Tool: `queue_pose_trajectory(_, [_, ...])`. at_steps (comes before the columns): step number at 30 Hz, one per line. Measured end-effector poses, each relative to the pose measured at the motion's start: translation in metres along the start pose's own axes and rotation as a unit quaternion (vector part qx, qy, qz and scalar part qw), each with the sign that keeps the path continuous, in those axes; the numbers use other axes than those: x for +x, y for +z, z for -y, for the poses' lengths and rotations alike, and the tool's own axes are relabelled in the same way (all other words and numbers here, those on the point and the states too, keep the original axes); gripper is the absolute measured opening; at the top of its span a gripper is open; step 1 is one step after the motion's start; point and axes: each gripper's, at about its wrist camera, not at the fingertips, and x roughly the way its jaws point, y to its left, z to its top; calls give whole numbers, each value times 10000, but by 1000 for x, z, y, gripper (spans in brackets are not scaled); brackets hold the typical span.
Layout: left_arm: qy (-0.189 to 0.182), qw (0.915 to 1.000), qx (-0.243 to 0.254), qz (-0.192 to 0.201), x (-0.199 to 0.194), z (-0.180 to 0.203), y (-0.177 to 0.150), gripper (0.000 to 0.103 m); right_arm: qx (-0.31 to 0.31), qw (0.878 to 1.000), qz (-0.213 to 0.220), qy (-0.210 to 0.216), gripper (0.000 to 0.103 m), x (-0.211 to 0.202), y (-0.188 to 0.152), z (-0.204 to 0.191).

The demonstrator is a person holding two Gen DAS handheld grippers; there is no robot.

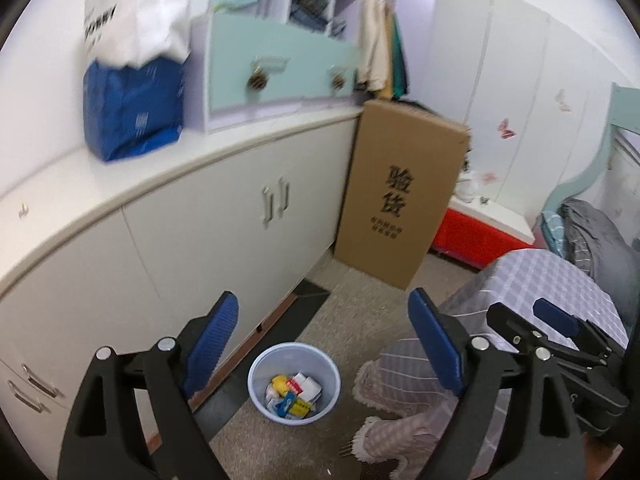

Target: Collect trash

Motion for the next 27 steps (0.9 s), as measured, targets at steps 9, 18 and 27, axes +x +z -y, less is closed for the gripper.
queue_pose_trajectory(9, [-339, 9945, 629, 770, -93, 72, -4, 88, 104, 9963, 764, -381, 86, -113, -1, 41])
queue_pose_trajectory(18, [-611, 9844, 931, 1361, -182, 114, -21, 92, 40, 9855, 1489, -816, 93, -235, -19, 62])
queue_pose_trajectory(27, [-922, 9699, 1162, 1931, -256, 145, -57, 95, 67, 9748, 1931, -1112, 96, -314, -59, 66])
